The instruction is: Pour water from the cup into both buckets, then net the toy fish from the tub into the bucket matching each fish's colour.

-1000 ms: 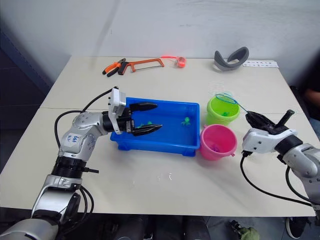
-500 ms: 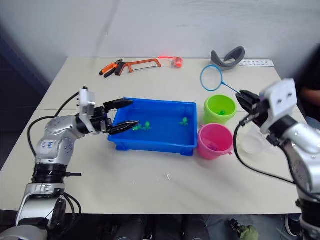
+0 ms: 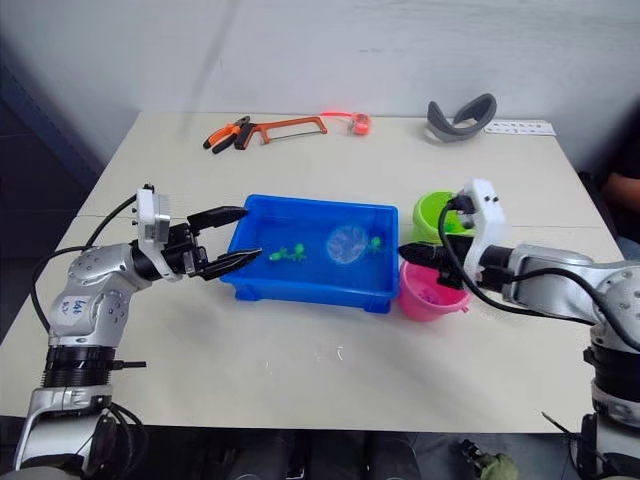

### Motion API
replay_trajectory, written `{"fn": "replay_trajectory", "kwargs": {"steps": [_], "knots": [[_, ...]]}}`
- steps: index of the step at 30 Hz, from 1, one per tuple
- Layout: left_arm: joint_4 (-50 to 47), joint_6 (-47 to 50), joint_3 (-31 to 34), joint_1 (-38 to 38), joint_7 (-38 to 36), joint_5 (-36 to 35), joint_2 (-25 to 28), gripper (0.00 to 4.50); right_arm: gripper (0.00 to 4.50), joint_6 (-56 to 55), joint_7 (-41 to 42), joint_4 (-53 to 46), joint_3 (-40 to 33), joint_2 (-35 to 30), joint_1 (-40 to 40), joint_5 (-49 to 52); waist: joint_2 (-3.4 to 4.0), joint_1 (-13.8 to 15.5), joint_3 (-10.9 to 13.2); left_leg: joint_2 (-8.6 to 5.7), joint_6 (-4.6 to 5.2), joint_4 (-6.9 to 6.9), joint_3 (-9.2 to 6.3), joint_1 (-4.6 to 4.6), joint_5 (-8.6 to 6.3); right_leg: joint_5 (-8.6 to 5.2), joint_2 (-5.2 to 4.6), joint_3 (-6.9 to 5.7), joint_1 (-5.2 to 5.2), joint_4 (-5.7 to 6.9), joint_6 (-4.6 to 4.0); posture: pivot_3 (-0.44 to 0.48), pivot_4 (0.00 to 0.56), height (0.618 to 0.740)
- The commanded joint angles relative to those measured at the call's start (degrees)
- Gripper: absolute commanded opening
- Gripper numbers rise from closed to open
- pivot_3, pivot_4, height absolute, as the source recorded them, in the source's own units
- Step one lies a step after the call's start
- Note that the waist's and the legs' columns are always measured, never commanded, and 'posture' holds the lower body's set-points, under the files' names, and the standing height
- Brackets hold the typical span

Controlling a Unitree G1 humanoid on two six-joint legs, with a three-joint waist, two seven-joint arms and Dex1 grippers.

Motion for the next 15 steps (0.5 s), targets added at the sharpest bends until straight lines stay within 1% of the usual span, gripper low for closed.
{"fn": "replay_trajectory", "kwargs": {"steps": [1, 4, 9, 15], "knots": [[-3.3, 0.2, 1.3, 0.4, 0.6, -1.6, 0.7, 4.47, 0.00, -4.5, -9.4, 1.2, 5.1, -1.2, -1.5, 10.6, 0.00, 0.0, 0.0, 0.00, 0.01, 0.00, 0.05, 0.00, 0.01, 0.00, 0.00, 0.00, -0.03, 0.03, 0.00, 0.000, 0.150, 0.740], [-3.7, 0.2, 1.2, 0.3, 0.7, -1.6, 0.7, 4.47, 0.00, -5.9, -12.5, 2.5, 6.9, 0.3, -2.4, 11.9, 0.00, 0.0, 0.0, 0.00, 0.02, 0.00, 0.09, -0.01, 0.01, 0.00, 0.00, 0.00, -0.04, 0.03, 0.00, 0.000, 0.150, 0.740], [-4.3, 0.1, 1.0, 0.1, 0.8, -1.4, 0.8, 4.47, 0.00, -6.5, -17.2, 5.5, 7.9, 4.2, -3.1, 11.9, 0.00, 0.0, 0.0, 0.00, 0.02, 0.00, 0.10, -0.02, 0.01, 0.00, 0.00, 0.00, -0.06, 0.02, 0.01, 0.000, 0.150, 0.740], [-5.7, 0.2, 0.5, 0.7, 1.5, -1.2, 0.4, 4.47, 0.00, -6.1, -23.3, 8.2, 6.7, 8.2, -3.7, 11.9, -0.01, 0.0, 0.0, 0.01, 0.03, -0.01, 0.10, -0.07, 0.01, 0.01, 0.01, 0.01, -0.10, 0.01, 0.01, 0.000, 0.150, 0.740]]}}
